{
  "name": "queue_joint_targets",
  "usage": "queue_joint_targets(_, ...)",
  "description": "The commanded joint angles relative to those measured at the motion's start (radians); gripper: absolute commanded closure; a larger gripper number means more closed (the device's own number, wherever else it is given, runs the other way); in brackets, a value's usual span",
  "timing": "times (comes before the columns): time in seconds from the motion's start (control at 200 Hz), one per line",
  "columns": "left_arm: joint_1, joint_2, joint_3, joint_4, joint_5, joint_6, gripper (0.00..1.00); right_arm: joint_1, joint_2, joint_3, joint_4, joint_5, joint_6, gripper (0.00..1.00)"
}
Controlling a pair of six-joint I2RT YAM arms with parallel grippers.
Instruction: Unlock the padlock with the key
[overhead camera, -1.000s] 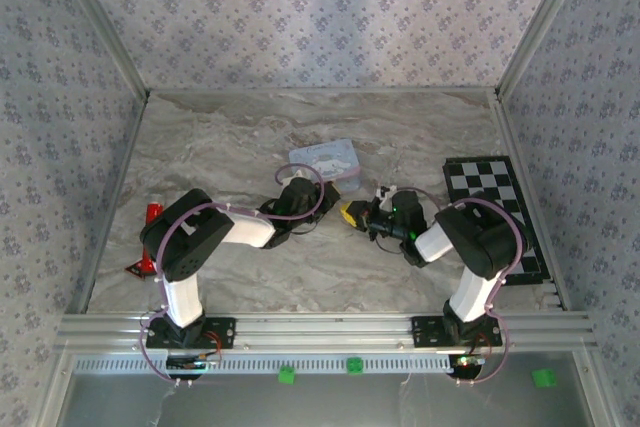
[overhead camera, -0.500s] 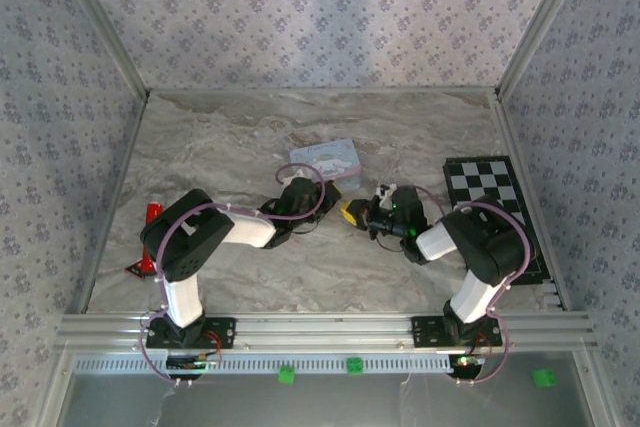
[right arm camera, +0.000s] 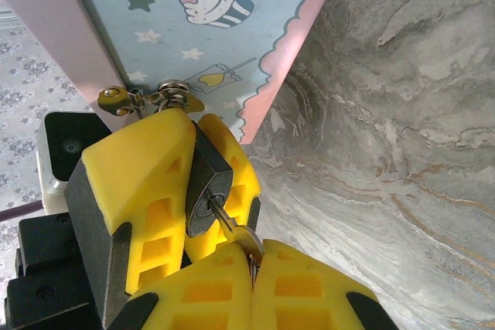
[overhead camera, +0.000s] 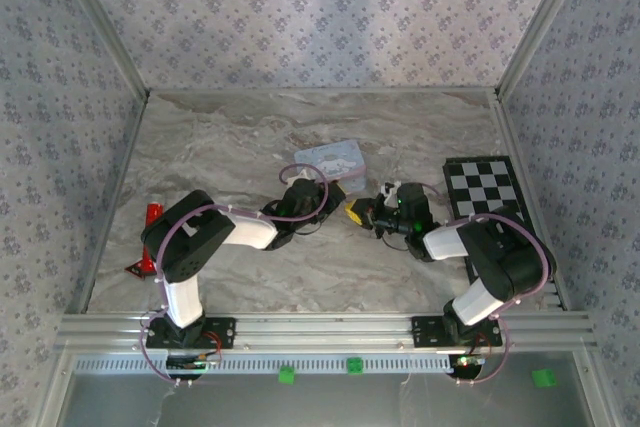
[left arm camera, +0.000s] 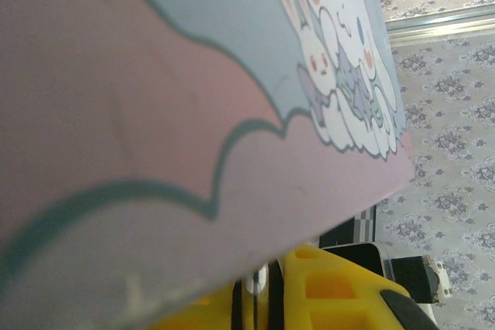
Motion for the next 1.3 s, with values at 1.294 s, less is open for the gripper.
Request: queue_joint_targets(1.294,-0.115,0.005,0.034,-0.011,0.2,0.028,1.0,-0.043,0.009,0.098,0.101,0.0,-0.058,1.0)
